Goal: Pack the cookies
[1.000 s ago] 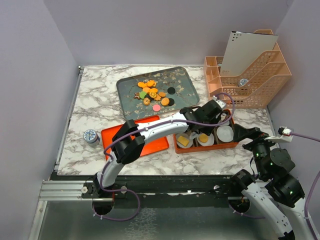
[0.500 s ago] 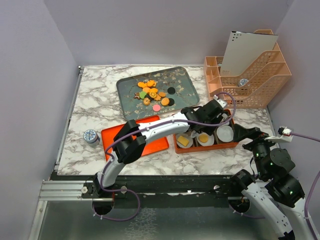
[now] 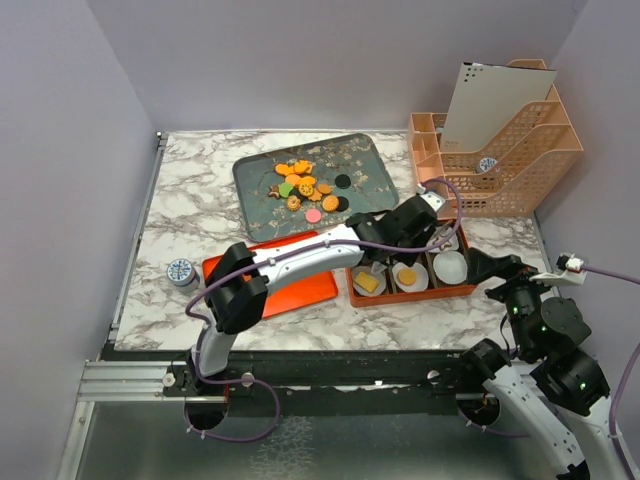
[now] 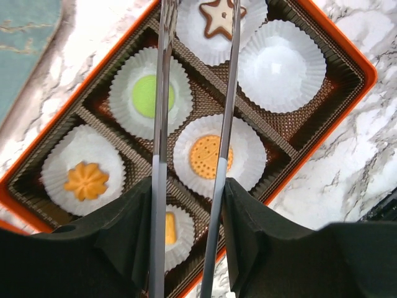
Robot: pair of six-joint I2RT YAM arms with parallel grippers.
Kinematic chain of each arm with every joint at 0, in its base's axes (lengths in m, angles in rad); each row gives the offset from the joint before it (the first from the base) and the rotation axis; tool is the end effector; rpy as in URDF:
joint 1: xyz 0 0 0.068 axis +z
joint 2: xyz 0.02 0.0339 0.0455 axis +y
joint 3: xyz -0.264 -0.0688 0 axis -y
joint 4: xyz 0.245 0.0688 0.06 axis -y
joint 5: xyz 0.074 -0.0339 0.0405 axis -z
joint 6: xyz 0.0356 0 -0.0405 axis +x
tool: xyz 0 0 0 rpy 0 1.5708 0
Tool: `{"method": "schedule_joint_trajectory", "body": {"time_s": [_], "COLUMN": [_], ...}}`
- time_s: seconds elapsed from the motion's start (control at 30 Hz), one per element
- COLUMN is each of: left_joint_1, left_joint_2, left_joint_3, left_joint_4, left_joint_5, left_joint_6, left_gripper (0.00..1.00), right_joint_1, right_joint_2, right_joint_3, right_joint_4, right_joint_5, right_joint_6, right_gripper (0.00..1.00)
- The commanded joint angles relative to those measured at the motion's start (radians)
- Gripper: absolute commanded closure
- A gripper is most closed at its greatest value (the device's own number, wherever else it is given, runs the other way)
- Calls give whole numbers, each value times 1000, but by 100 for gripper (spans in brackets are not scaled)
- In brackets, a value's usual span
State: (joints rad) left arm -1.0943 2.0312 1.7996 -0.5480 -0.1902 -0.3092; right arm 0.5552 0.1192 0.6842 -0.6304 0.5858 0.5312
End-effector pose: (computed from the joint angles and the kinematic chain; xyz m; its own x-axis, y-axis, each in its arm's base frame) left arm 0.2202 -0.4119 0.2756 -0.5539 0.4217 -0.7179 0.6743 0.7329 -0.0898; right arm 0.0411 0.0023 0.3200 -0.0329 0.4763 -0.8787 0.0536 0.8787 0.4743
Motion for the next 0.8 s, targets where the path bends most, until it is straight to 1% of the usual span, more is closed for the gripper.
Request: {"method": "schedule_joint_trajectory", "body": {"time_s": [0.0,0.17,0.27,0.5,0.77], "left_joint_1": [5,30,65,220,385], "left_joint_2": [-147,-245,-299,-451,-558], "left_joint_3": [-73,-157,-204,-349,-460], "left_joint_4": [26,15,-13,-77,-148], "left_joint_5": [-75,-86,-86,-56,-28], "left_joint_6": [-2,-18,-44,-83,-34], "left_gripper": [54,55,55,56,55], "right_joint_1": [-1,-1,-1,-1,-1], "right_joint_2": [-25,-32,-29,-27,-26], "right_joint_3": [-10,-11,-12,-12,-12], "right_joint_4": [10,14,13,15,14], "right_joint_5": [-16,-17,-17,-17,-17], "right_joint_6": [-8,-9,-8,-9,-7], "right_gripper": [0,0,0,0,0]}}
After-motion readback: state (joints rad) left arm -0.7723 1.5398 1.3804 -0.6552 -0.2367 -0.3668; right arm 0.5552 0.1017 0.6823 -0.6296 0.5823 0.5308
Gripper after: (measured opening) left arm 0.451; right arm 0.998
